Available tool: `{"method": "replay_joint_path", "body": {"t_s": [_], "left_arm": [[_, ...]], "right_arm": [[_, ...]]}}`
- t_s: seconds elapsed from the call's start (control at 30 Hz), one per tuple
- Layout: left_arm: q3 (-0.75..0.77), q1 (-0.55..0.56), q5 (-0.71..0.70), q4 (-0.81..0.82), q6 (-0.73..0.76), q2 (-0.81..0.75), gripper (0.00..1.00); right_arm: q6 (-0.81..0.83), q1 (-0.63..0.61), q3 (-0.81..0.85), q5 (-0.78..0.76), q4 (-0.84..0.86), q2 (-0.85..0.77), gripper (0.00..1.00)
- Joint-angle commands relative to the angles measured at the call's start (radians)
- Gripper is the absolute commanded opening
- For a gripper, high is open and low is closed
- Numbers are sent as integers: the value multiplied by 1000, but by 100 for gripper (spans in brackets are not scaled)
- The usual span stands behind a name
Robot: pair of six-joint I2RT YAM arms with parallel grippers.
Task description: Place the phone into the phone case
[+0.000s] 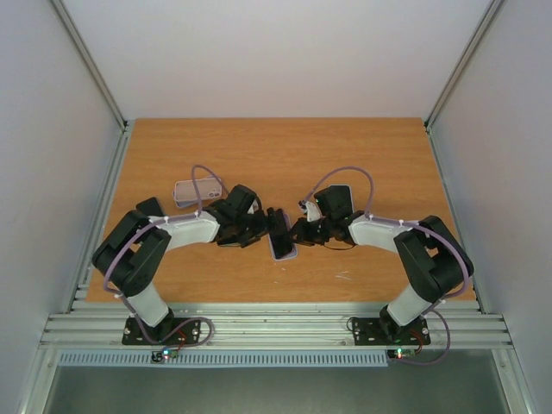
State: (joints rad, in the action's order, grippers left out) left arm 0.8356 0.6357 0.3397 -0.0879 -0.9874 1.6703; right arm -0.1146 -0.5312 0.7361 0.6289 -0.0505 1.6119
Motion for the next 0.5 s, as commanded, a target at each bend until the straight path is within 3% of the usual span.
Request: {"method": "replay_joint_path", "body": {"t_s": [0.0,0.47], "left_arm": [[36,14,18,65,-6,52,99],[32,70,44,115,-47,83,99]], "right_arm": [[-18,0,17,37,39,44,1],[-177,-20,-46,127,231,149,1]]}}
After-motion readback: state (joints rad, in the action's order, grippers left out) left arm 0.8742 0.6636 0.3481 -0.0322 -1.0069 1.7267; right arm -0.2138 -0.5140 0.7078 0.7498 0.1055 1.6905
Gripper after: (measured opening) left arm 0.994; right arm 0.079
